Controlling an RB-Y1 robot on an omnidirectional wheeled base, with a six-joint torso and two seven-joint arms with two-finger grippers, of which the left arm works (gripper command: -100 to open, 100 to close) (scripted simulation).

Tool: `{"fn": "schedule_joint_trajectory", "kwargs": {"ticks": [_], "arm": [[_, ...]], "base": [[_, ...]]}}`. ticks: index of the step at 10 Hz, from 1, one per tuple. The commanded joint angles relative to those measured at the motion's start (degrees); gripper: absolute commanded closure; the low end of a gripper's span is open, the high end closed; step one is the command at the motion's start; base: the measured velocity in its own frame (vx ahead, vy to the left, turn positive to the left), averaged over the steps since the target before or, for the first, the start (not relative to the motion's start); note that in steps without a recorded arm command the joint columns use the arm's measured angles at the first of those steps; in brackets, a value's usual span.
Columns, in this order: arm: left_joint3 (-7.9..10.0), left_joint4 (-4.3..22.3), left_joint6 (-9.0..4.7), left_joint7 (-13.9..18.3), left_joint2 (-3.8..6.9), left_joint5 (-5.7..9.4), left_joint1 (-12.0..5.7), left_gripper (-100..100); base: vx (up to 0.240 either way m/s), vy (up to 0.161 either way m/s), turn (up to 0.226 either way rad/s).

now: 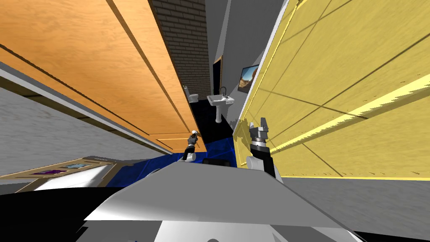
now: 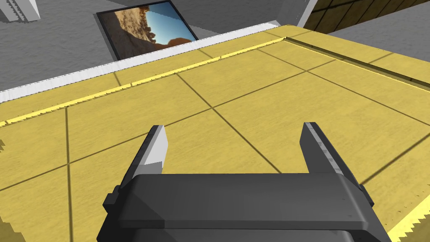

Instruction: Pull the door open

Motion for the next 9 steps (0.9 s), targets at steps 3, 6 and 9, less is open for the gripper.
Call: {"fn": "schedule_joint_trajectory", "kwargs": {"ticks": [3, 6, 9], "arm": [[-0.2, -0.49, -0.26, 1.94, 2.29, -0.01, 0.2, 100], [-1.68, -0.78, -0.56, 4.11, 3.65, -0.57, 0.73, 100], [-3.01, -0.1, -1.2, 5.76, 4.22, -1.04, 1.01, 100]], "base": [[-0.037, 0.045, -0.074], [-0.031, 0.047, -0.174], [-0.047, -0.015, -0.146]]}}
